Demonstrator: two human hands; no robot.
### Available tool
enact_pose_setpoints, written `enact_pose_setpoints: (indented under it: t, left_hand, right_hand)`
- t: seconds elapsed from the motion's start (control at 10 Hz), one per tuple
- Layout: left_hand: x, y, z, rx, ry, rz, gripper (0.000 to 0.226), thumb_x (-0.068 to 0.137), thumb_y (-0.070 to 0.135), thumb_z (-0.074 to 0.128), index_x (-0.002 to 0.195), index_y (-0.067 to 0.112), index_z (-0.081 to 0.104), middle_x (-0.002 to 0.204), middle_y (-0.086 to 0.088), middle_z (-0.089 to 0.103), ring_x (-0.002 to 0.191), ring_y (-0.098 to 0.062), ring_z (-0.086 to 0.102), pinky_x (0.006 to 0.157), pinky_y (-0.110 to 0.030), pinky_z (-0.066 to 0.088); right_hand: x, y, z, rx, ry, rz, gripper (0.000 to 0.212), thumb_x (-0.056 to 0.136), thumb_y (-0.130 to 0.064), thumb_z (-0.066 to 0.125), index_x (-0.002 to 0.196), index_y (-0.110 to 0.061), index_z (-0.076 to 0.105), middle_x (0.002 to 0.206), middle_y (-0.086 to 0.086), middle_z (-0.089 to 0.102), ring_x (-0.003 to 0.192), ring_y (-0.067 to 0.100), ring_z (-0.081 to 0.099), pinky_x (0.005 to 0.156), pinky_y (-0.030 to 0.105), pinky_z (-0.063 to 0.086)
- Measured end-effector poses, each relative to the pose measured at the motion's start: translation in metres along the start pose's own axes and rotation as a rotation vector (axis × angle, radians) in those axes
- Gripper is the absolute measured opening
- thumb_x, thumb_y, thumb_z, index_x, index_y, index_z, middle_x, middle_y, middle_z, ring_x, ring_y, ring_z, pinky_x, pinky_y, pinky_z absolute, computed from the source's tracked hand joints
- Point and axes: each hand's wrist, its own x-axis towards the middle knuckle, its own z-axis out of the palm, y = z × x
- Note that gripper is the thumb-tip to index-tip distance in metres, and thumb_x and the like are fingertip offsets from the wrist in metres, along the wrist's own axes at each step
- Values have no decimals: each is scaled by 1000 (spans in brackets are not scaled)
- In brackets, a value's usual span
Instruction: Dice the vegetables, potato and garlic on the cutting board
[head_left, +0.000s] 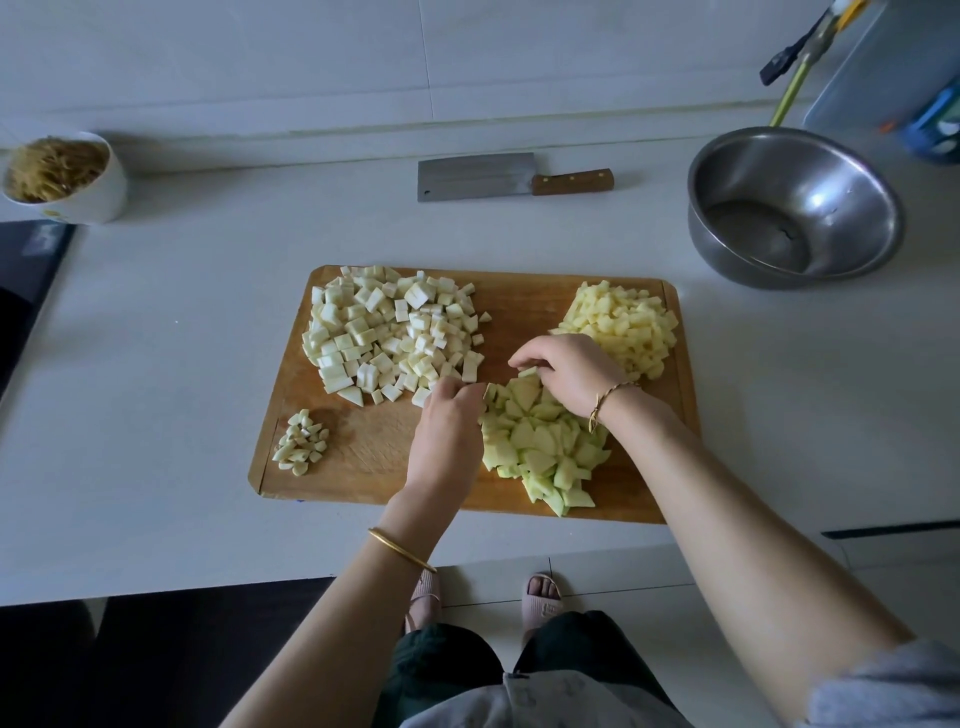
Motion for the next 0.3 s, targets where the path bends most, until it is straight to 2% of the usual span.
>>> enact_pose_setpoints:
  t: [0.1, 0.2, 0.3]
  left_hand:
    - [1, -1, 0, 14, -6, -20, 34, 90, -8, 48, 120, 1, 61, 113, -12, 52, 100, -28, 52, 82, -36, 50]
    - [0, -2, -1, -4, 10, -11, 42, 90, -8, 49, 130, 5, 56, 117, -11, 51, 105, -27, 52, 86, -34, 49]
    - [-1, -2, -2, -8, 33, -39, 40, 92, -5, 50, 130, 6, 56, 115, -11, 52, 104, -26, 52, 85, -36, 50]
  right_hand:
    - [-2, -3, 0, 18, 16, 4, 47, 92, 8, 40, 121, -20, 64, 117, -2, 67, 89, 7, 64, 79, 21, 52]
    - [-4, -1, 0, 25, 48, 8, 54, 91, 13, 37, 126, -19, 61, 120, 1, 67, 106, 14, 62, 87, 23, 49]
    - [-7, -2, -2, 55, 57, 51, 56, 90, 15, 36, 129, -19, 58, 120, -1, 67, 107, 13, 61, 85, 17, 46]
